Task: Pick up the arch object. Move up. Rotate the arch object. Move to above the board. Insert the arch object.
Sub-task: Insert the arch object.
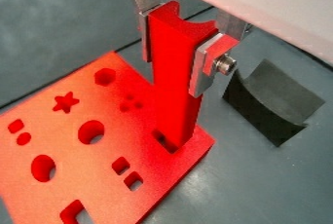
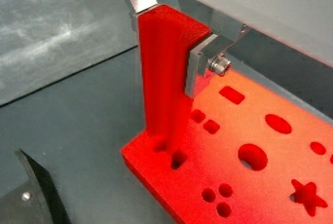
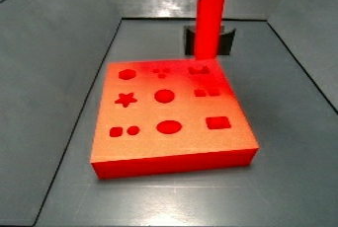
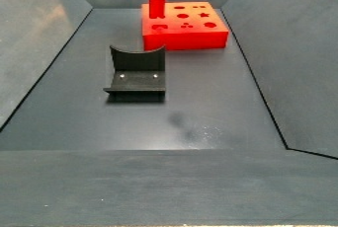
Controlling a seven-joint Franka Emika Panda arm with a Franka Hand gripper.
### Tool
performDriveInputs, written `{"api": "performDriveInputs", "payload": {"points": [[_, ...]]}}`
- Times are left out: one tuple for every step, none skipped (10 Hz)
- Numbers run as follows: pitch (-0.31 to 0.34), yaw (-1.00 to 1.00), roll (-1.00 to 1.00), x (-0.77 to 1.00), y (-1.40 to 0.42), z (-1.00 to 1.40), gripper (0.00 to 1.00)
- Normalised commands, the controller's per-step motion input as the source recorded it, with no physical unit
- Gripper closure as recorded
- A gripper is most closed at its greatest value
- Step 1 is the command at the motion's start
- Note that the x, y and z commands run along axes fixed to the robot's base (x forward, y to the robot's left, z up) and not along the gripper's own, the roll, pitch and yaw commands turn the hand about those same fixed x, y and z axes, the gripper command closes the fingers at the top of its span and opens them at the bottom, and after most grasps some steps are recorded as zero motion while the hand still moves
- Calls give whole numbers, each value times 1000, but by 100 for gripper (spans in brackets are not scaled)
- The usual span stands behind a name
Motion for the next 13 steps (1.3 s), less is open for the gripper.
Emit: {"api": "performDriveInputs", "payload": {"points": [[-163,0,79,-134,0,-389,100],[-160,0,0,-129,0,-363,100],[-144,-91,0,-91,-14,-374,100],[-121,-126,0,-14,-89,-331,100],[-60,-103,0,0,-83,-294,100],[0,-149,36,151,-40,-249,100],[17,-154,120,189,0,-243,100],[0,-66,93,0,0,-394,100],[-161,-6,64,-71,0,-697,100],[-150,0,111,-11,-14,-600,100],[-20,-40,57,0,0,-197,100],[0,0,-29,0,31,0,100],[0,0,0,0,0,0,100]]}}
